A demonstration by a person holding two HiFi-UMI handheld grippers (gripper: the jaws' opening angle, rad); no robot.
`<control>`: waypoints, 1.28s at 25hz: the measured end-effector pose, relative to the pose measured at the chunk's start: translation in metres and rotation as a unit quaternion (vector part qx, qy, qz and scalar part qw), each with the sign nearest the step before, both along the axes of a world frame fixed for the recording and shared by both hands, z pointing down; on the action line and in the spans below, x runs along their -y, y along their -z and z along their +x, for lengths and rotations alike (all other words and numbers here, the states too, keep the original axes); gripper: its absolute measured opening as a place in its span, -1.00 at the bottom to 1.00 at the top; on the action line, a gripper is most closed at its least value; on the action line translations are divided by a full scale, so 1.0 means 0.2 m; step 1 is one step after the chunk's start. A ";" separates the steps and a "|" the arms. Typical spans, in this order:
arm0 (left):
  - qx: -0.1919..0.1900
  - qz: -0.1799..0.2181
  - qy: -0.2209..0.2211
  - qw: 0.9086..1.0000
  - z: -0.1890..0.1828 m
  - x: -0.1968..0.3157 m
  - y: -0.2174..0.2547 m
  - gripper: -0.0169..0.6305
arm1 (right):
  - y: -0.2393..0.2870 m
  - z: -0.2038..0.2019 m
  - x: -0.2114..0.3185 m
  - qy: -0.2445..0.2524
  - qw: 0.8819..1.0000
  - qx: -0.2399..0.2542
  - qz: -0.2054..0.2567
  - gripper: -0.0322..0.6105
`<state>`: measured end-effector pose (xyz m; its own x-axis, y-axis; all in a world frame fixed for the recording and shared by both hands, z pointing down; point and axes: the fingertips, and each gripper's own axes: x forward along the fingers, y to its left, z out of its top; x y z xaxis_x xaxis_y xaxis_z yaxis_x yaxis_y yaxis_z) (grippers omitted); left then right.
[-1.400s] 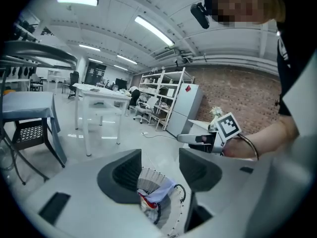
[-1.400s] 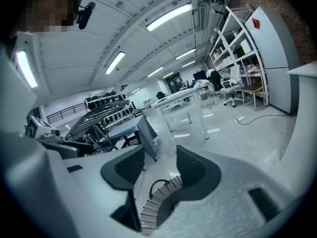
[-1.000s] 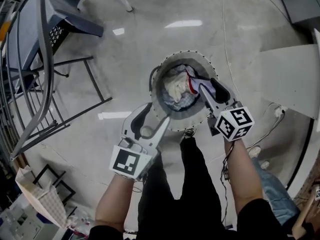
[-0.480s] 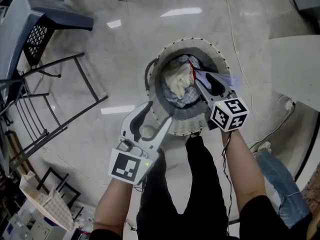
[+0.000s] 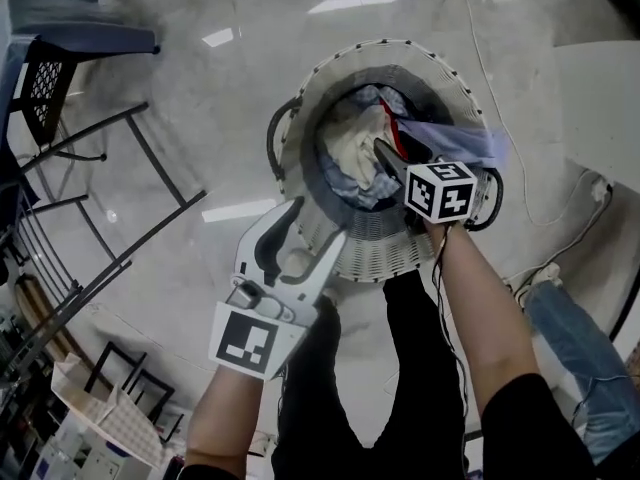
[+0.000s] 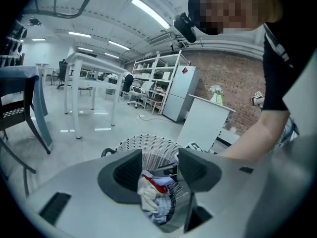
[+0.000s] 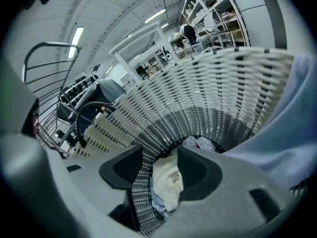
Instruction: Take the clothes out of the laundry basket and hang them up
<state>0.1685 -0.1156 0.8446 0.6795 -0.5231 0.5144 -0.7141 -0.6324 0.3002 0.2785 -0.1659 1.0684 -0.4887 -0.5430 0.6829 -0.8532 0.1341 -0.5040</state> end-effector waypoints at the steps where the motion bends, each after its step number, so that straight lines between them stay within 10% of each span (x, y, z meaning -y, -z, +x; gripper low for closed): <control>1: 0.001 -0.001 -0.002 1.000 0.00 0.00 -0.04 -0.25 | -0.07 0.00 0.00 -0.001 1.000 -0.002 -0.009 -0.19; 14: 0.001 0.008 -0.022 1.000 0.00 0.04 -0.24 -0.25 | -0.65 0.10 0.09 -0.055 0.995 -0.064 -0.060 -0.18; 32: -0.010 0.029 -0.052 0.998 0.04 0.08 -0.35 -0.26 | -1.12 0.23 0.10 0.059 0.970 -0.216 -0.089 -0.53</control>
